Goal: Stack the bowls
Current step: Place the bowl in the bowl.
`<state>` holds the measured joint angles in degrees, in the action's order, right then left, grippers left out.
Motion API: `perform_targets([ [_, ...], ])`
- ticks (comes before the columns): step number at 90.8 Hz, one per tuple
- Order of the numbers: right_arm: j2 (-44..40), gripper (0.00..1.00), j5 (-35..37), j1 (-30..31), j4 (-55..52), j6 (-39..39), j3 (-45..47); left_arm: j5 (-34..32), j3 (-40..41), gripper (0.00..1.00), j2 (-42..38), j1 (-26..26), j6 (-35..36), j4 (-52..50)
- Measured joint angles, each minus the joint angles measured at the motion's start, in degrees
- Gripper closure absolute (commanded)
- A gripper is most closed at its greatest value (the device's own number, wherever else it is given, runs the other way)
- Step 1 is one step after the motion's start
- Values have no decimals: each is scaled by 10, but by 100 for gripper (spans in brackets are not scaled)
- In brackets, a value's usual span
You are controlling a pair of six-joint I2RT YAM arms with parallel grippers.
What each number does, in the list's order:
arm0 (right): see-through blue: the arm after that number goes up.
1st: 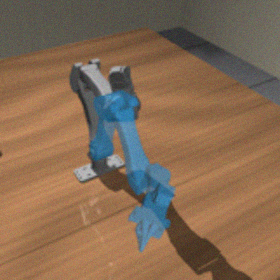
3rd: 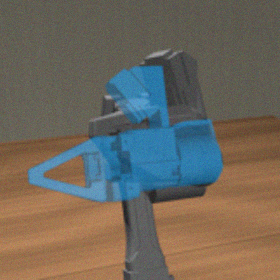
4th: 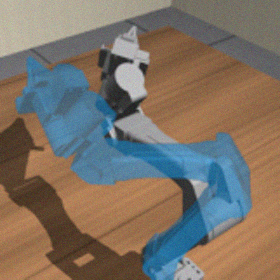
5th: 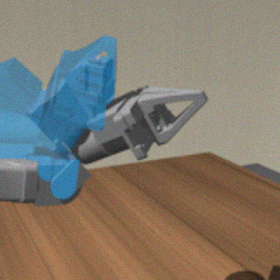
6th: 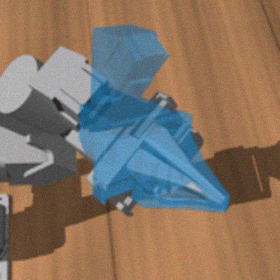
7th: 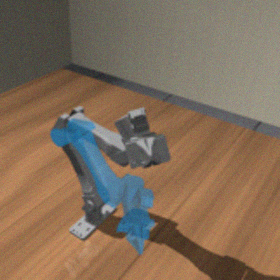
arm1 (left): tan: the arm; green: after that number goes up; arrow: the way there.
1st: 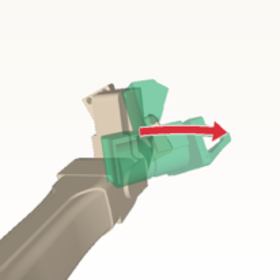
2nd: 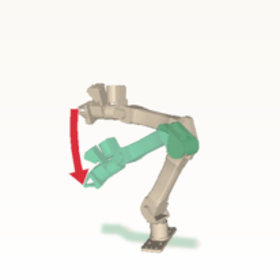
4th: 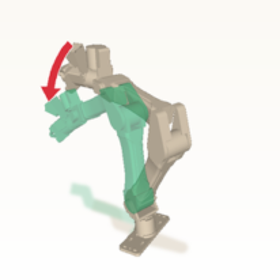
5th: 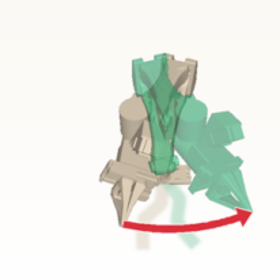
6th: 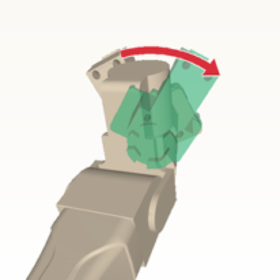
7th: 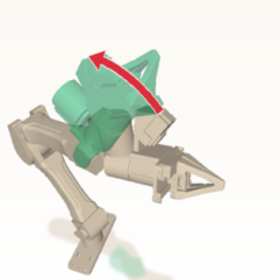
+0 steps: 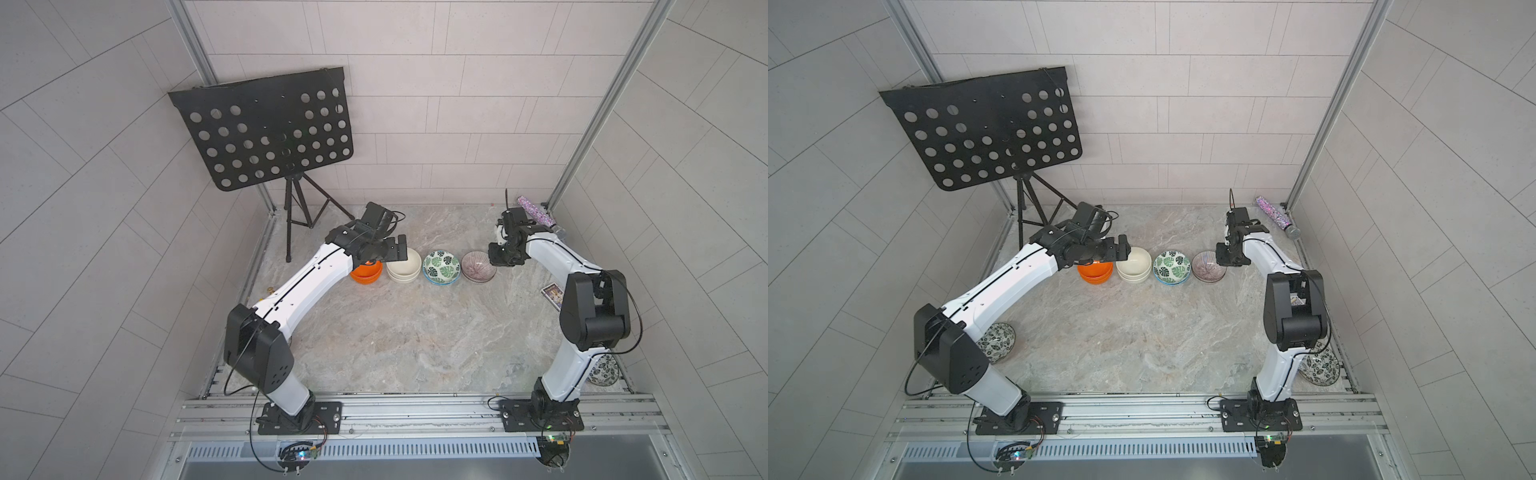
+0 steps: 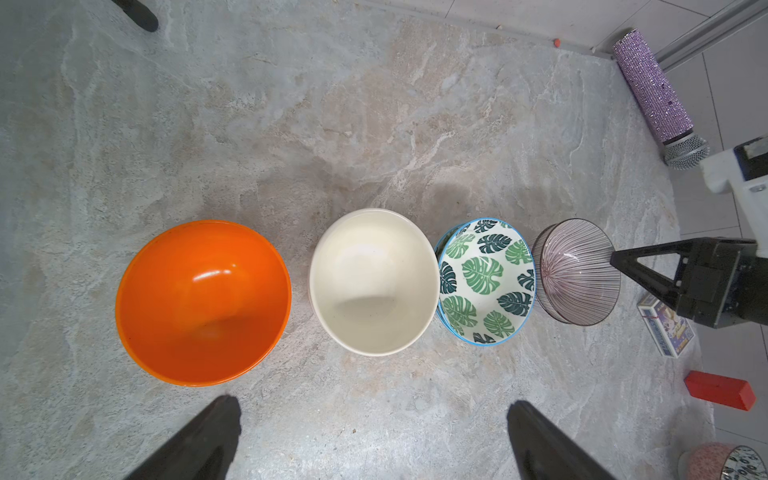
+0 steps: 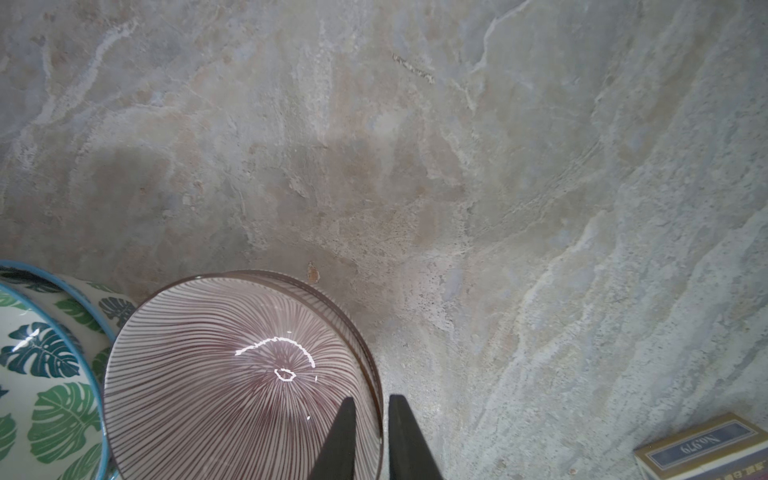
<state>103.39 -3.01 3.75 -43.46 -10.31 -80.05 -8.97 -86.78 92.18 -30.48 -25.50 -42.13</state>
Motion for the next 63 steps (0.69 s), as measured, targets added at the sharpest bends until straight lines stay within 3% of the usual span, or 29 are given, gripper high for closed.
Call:
perform_targets([
  [21,0,89,-6,-1,4,0,0,1,0,0,0,0,0,0],
  [63,0,89,-11,-4,6,0,0,1,0,0,0,0,0,0],
])
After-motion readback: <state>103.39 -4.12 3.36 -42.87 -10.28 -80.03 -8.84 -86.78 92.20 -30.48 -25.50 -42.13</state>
